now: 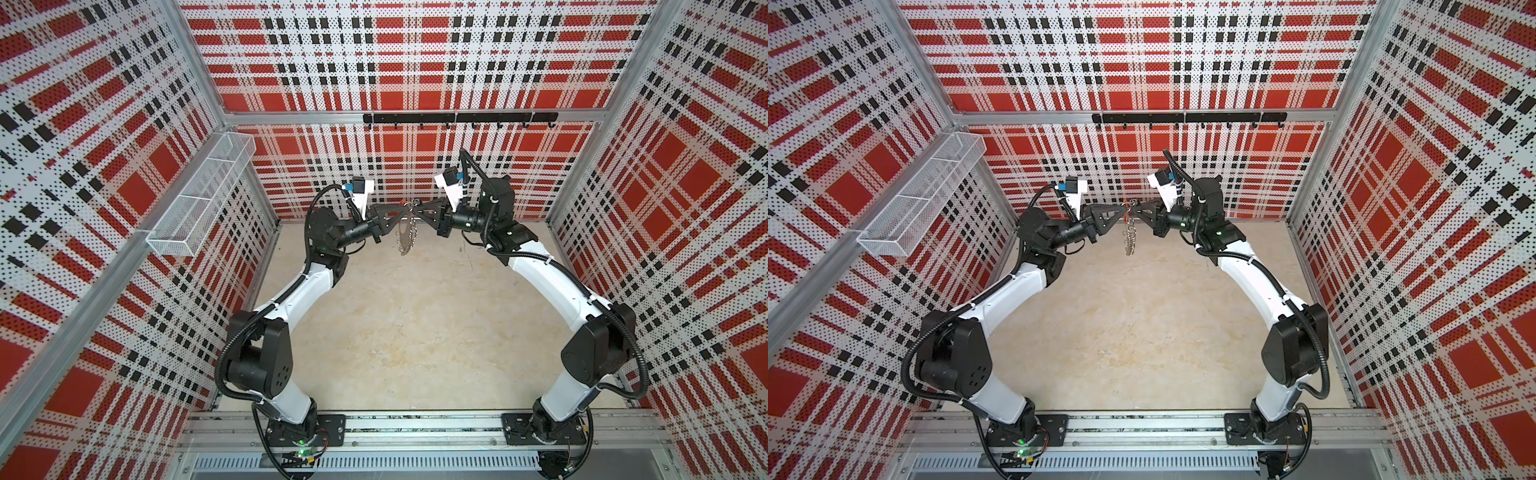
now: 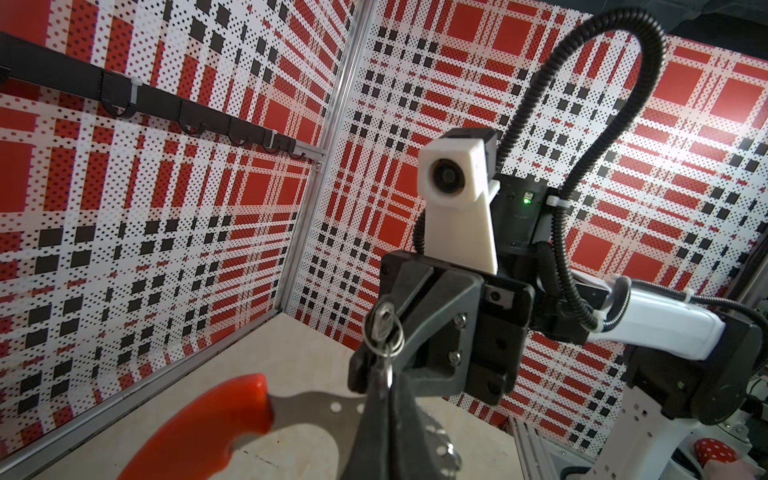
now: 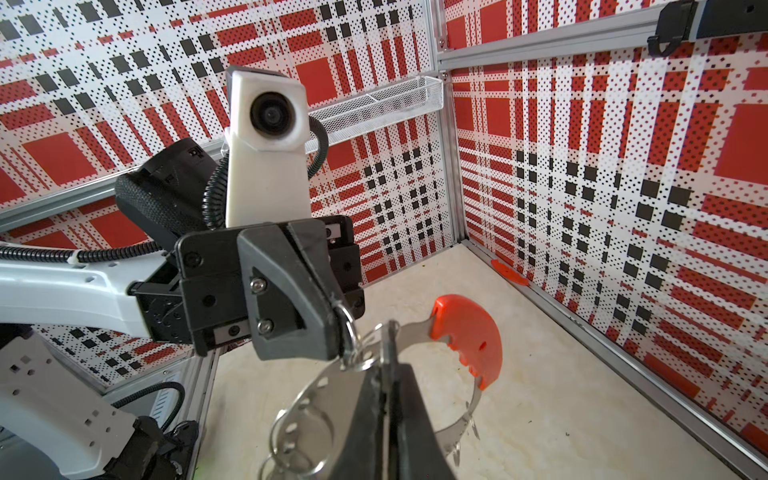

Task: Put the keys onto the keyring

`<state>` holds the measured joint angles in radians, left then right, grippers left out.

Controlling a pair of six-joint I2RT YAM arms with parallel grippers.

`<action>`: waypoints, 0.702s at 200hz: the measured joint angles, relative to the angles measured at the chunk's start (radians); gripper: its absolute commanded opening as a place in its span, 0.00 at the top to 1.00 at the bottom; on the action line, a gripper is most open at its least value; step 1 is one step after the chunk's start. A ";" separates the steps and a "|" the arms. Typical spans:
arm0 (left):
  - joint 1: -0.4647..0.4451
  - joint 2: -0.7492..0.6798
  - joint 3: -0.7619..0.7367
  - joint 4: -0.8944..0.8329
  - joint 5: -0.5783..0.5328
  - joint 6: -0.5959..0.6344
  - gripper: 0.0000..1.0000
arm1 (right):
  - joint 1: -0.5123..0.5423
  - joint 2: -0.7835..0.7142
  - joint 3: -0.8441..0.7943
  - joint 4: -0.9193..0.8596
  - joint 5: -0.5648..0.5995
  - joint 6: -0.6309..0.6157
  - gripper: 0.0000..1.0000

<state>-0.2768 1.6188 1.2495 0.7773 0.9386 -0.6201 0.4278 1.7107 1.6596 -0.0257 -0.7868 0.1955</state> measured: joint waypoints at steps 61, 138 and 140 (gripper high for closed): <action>-0.011 -0.010 0.001 -0.064 -0.001 0.098 1.00 | 0.000 0.000 0.018 -0.039 0.001 -0.007 0.96; -0.021 -0.010 0.034 -0.119 -0.001 0.136 1.00 | 0.010 0.001 0.061 -0.100 0.029 -0.036 0.97; -0.021 -0.010 0.034 -0.119 -0.001 0.137 1.00 | 0.010 0.001 0.063 -0.101 0.030 -0.038 0.97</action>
<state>-0.2977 1.6085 1.2839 0.6579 0.9379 -0.4831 0.4381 1.7115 1.7226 -0.1272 -0.7570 0.1577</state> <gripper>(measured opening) 0.042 0.079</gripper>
